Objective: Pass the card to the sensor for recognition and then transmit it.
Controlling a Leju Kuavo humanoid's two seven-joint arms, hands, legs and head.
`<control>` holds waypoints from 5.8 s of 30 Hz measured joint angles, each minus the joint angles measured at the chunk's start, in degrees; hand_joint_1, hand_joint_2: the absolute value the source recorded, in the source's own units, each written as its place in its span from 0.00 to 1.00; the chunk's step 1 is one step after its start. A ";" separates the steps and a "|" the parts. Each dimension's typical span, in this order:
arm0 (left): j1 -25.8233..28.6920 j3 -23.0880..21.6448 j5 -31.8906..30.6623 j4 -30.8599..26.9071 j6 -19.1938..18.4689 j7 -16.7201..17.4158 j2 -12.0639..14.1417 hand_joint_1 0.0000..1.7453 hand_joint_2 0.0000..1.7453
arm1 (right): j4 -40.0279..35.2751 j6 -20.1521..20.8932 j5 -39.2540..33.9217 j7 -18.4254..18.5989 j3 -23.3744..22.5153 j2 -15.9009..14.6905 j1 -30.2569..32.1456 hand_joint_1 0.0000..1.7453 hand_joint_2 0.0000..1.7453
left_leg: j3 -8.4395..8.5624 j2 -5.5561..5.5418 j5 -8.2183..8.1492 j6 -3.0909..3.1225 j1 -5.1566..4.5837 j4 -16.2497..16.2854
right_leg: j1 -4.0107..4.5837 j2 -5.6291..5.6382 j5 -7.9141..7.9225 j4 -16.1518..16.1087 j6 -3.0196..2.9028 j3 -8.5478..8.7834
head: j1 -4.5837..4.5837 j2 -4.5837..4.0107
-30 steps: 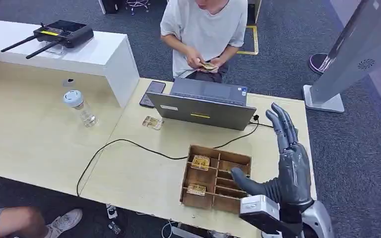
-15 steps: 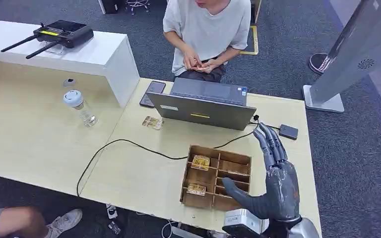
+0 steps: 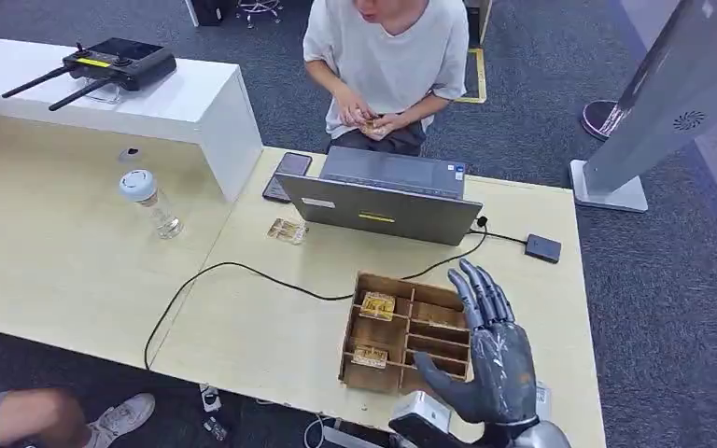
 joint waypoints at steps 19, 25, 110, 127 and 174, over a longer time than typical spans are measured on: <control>-0.54 0.00 -2.01 0.00 -1.18 0.48 -0.07 0.00 0.00 | 8.52 0.46 11.12 7.60 2.49 -0.42 -2.25 0.00 1.00 | -0.01 0.01 0.00 0.00 0.00 0.00 | 0.00 0.00 0.00 0.00 0.00 0.00 | 0.00 0.00; -0.63 0.00 -2.40 0.00 -1.46 0.61 -0.07 0.00 0.00 | 10.97 1.44 12.46 9.59 2.69 -0.44 -3.43 0.00 1.00 | -0.01 0.00 0.00 0.00 0.00 0.00 | 0.00 0.00 0.00 0.00 0.00 0.00 | 0.00 0.00; -0.37 -0.13 -3.78 0.00 -1.18 -0.02 -0.07 0.00 0.00 | 18.80 4.26 13.38 11.34 1.97 -1.60 -7.71 0.75 1.00 | -0.01 0.01 0.00 0.00 0.00 0.00 | 0.00 0.00 0.00 -0.01 0.00 -0.01 | 0.00 0.00; -0.37 -0.13 -3.82 0.00 -1.18 -0.02 -0.07 0.00 0.00 | 18.73 3.60 13.53 11.28 1.88 -1.60 -8.09 0.91 1.00 | -0.01 0.01 0.00 0.00 0.00 0.00 | 0.00 0.00 0.00 -0.01 0.00 -0.01 | 0.00 0.00; -0.18 1.42 -0.90 0.00 0.02 0.09 -0.07 0.00 0.00 | -14.10 -8.18 12.13 3.36 1.42 -2.75 -4.68 1.00 1.00 | -0.04 0.01 0.00 0.00 0.00 0.00 | 0.00 0.00 0.00 0.00 0.00 -0.05 | 0.00 0.00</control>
